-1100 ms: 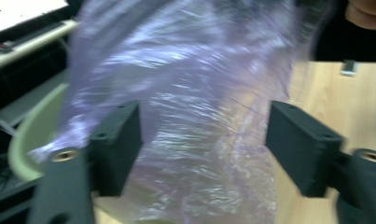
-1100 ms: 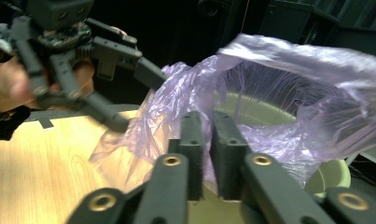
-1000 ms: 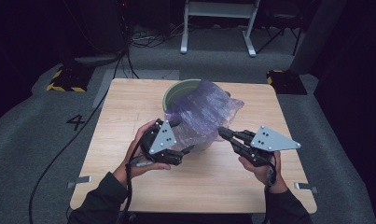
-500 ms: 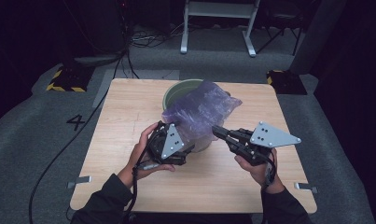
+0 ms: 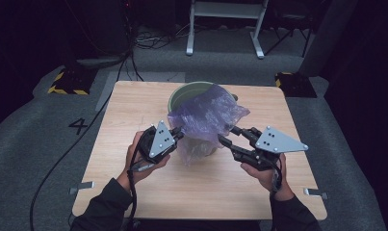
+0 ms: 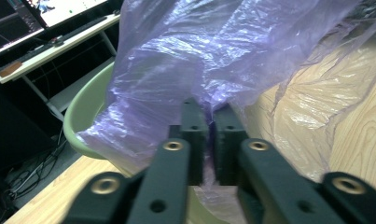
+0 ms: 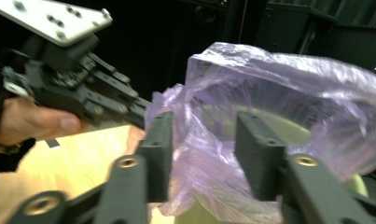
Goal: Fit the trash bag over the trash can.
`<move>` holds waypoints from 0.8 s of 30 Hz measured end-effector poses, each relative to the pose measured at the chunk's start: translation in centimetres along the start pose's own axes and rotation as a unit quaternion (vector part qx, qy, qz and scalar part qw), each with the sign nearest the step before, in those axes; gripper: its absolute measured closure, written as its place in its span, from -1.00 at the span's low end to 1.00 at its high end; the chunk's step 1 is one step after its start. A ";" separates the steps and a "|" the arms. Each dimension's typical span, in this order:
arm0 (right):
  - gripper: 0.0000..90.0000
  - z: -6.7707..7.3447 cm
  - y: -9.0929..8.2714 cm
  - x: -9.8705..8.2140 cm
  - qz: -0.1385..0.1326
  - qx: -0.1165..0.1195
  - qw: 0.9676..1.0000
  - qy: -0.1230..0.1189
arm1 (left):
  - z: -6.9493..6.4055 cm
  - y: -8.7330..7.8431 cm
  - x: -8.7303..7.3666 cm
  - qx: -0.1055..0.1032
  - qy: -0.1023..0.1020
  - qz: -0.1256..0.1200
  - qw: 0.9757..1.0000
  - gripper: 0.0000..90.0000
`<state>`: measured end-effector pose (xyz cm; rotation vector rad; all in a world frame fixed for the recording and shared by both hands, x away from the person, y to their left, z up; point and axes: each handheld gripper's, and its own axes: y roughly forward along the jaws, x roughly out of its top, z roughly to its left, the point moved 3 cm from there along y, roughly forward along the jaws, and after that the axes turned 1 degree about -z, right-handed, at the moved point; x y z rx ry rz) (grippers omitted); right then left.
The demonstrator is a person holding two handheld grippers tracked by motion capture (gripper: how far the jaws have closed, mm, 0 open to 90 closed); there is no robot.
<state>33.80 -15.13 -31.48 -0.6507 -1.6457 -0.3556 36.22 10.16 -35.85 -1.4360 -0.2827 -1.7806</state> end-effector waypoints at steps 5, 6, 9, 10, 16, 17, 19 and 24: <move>-0.07 -0.4 -0.5 -1.0 0.013 -0.027 0.999 -0.021 | 0.8 -0.3 0.0 -0.007 -0.018 -0.001 1.000 0.99; -0.09 -0.5 -0.7 -1.3 0.014 -0.029 0.999 -0.019 | 1.0 -0.3 0.1 -0.010 -0.025 -0.004 1.000 0.99; -0.18 -1.0 -1.5 -2.3 0.022 -0.050 0.998 -0.017 | 1.5 -0.5 0.0 -0.009 -0.037 -0.006 0.999 0.99; -0.20 -1.3 -1.8 -2.6 0.023 -0.053 0.998 -0.016 | 1.7 -0.5 -0.1 -0.009 -0.039 -0.006 0.999 0.99; -0.27 -3.0 -3.1 -4.1 0.033 -0.085 0.996 0.012 | 2.4 -0.5 -0.6 -0.008 -0.055 -0.004 0.998 0.99; -0.28 -3.1 -3.1 -4.3 0.034 -0.087 0.995 0.014 | 2.4 -0.4 -0.7 -0.006 -0.055 -0.002 0.998 0.99; -0.28 -3.4 -3.0 -4.6 0.037 -0.098 0.994 0.018 | 2.5 -0.3 -1.0 -0.004 -0.057 0.002 0.998 0.99; -0.28 -3.6 -2.7 -5.2 0.037 -0.099 0.994 0.038 | 2.8 -0.1 -2.0 0.000 -0.062 0.011 0.998 0.99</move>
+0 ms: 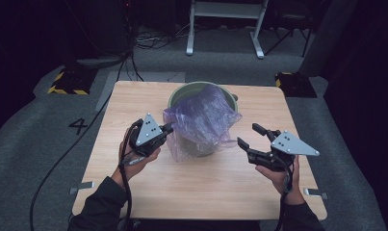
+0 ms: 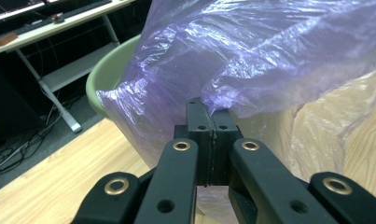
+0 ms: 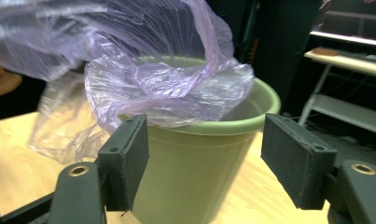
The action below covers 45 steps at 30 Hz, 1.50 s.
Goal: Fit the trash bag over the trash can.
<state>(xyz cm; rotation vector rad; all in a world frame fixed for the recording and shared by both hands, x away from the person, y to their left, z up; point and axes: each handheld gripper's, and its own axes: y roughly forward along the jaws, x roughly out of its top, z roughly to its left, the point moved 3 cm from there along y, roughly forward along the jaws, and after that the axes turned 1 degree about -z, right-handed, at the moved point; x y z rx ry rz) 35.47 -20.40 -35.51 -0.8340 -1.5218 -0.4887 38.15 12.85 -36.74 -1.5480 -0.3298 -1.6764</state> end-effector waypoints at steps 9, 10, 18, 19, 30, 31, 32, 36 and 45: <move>-0.37 1.6 1.2 0.0 -0.001 0.037 0.999 0.000 | 0.2 0.5 -1.2 -0.004 -0.013 0.005 1.000 0.99; -0.37 1.6 1.2 0.0 -0.001 0.037 0.999 0.000 | 0.2 0.5 -1.2 -0.004 -0.013 0.005 1.000 0.99; -0.39 3.1 3.2 -0.9 0.022 0.047 0.999 -0.003 | -0.7 1.0 -1.5 -0.019 -0.007 0.008 1.000 0.99; -0.36 3.2 3.4 -1.0 0.024 0.045 0.999 -0.004 | -0.7 1.0 -1.5 -0.020 -0.005 0.007 1.000 0.99; 0.80 3.6 4.2 -1.7 0.023 0.051 0.998 -0.039 | -0.9 0.7 -1.3 -0.025 -0.008 -0.002 1.000 0.93; 0.68 3.5 4.1 -1.7 0.022 0.055 0.998 -0.036 | -0.8 0.6 -1.3 -0.025 -0.008 -0.003 1.000 0.94; 0.54 3.4 4.0 -1.7 0.021 0.058 0.998 -0.030 | -0.8 0.6 -1.3 -0.025 -0.009 -0.002 1.000 0.94; 0.13 3.6 2.9 -1.9 0.017 0.070 0.996 -0.044 | -0.8 0.6 -1.3 -0.026 -0.009 -0.001 1.000 0.95; -0.26 4.1 1.0 -2.4 0.010 0.115 0.993 -0.032 | -1.0 0.9 -1.3 -0.028 -0.006 0.002 1.000 0.96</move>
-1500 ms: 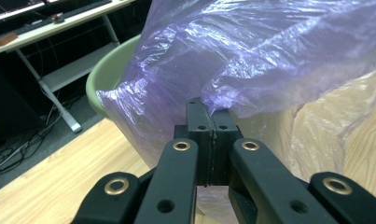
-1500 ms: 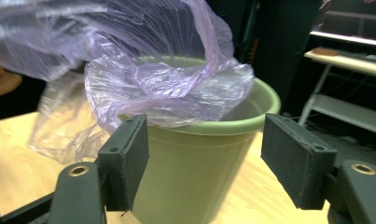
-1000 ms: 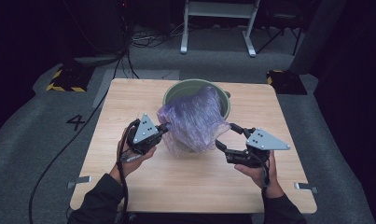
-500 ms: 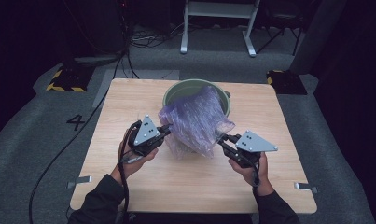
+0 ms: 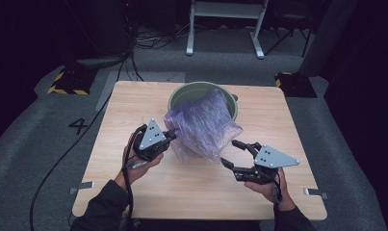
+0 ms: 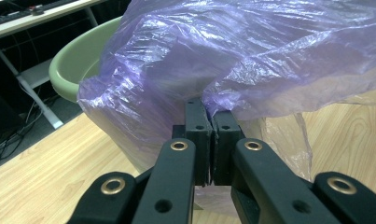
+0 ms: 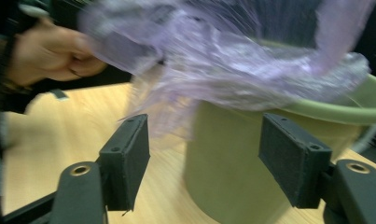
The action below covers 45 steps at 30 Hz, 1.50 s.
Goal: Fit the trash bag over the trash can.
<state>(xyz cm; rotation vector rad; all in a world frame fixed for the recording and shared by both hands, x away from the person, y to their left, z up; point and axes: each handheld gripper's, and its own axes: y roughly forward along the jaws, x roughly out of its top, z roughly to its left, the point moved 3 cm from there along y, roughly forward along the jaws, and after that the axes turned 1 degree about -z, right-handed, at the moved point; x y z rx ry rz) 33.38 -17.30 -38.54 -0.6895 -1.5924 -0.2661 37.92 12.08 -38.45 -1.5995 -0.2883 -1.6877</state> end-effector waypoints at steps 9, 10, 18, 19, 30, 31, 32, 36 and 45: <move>-0.37 2.0 0.1 0.9 -0.006 0.048 0.999 -0.003 | 0.0 0.0 0.0 0.000 -0.001 0.000 1.000 0.96; -0.37 2.1 0.2 0.9 -0.003 0.051 0.999 -0.002 | 0.0 0.0 0.0 -0.001 0.000 0.000 1.000 0.96; 0.46 1.1 2.3 0.4 0.017 0.014 1.000 0.012 | -0.2 0.2 0.0 -0.003 0.001 0.000 1.000 0.96; 0.46 1.1 2.3 0.4 0.017 0.014 1.000 0.012 | -0.1 0.2 0.1 -0.002 0.000 0.000 1.000 0.96; 1.00 -0.6 2.9 -0.2 0.016 -0.015 0.999 0.023 | 0.4 -1.0 0.3 0.013 -0.013 -0.014 1.000 0.37; 1.00 -0.6 2.8 -0.2 0.017 -0.018 0.999 0.025 | 0.5 -1.2 0.4 0.017 -0.015 -0.012 1.000 0.25; 1.00 -0.7 2.8 -0.2 0.016 -0.021 0.999 0.024 | 0.5 -1.2 0.4 0.017 -0.015 -0.012 1.000 0.16; 1.00 -1.0 2.8 -0.1 0.017 -0.030 0.999 0.025 | -0.2 -2.0 0.8 -0.003 -0.009 -0.029 1.000 -0.30; 1.00 -1.3 2.8 0.1 0.025 -0.046 0.998 0.017 | -1.6 -3.2 3.2 -0.013 0.023 -0.056 0.998 -0.51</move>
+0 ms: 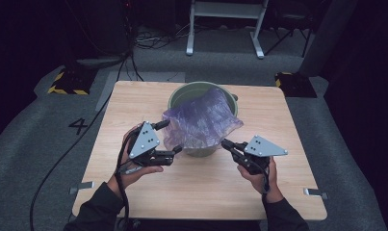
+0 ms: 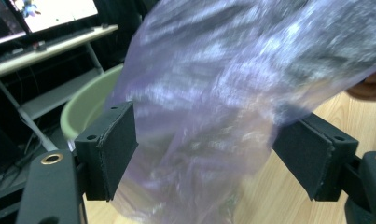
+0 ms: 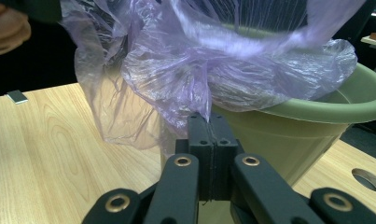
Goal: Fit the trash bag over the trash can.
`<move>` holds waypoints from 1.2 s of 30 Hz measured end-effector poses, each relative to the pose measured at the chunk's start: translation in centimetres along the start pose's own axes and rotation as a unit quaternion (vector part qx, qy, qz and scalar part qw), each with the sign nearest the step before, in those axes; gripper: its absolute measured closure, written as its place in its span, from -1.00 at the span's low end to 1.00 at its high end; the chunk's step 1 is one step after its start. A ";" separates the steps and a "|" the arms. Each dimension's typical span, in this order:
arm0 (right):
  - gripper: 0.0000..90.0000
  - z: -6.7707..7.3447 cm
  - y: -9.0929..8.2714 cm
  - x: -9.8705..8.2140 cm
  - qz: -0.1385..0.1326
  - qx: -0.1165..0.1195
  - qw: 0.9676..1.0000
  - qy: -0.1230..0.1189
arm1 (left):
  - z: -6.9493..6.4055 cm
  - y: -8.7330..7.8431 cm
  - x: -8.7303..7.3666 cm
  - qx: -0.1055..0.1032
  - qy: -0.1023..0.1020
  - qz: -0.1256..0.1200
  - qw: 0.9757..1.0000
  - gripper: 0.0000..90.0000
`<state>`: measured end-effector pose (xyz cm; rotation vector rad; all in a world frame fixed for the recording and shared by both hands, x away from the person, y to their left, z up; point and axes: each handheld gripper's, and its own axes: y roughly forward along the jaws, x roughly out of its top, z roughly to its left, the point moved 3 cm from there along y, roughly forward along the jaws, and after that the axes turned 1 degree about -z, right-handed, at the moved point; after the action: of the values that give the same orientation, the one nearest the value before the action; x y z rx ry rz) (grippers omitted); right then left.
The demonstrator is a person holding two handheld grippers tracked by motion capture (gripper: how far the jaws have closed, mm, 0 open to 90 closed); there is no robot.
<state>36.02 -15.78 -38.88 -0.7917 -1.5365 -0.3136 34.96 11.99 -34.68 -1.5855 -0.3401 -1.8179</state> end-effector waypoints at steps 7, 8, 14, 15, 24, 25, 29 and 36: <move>1.00 -0.2 0.1 0.0 0.008 -0.010 1.000 -0.004 | 0.3 0.7 2.0 0.018 0.026 0.008 0.999 0.01; 1.00 -0.3 0.1 0.0 0.008 -0.011 1.000 -0.004 | 0.3 0.7 2.0 0.018 0.026 0.008 0.999 0.17; 1.00 -1.4 -0.3 -0.4 0.016 -0.032 0.999 0.004 | 2.9 1.1 2.6 0.042 0.021 0.028 0.999 0.60; 1.00 -1.4 -0.3 -0.4 0.016 -0.032 0.999 0.004 | 3.4 1.2 2.6 0.043 0.013 0.029 0.999 0.60; 1.00 -3.3 -0.2 -1.1 0.023 -0.058 0.998 0.026 | 8.5 2.6 0.4 0.071 -0.044 0.074 0.994 0.79; 1.00 -3.8 -0.2 -1.3 0.024 -0.064 0.997 0.031 | 9.3 2.9 -0.1 0.072 -0.056 0.078 0.993 0.81; 1.00 -4.6 -0.2 -1.6 0.028 -0.077 0.996 0.039 | 10.0 3.4 -0.7 0.075 -0.062 0.085 0.992 0.83; 0.34 -4.6 -1.0 -1.2 0.006 -0.067 0.997 0.029 | 9.8 3.6 -0.9 0.068 -0.066 0.077 0.992 0.85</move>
<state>38.89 -19.74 -39.07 -0.8896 -1.4663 -0.4302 44.79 15.56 -34.23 -1.5938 -0.3823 -1.5447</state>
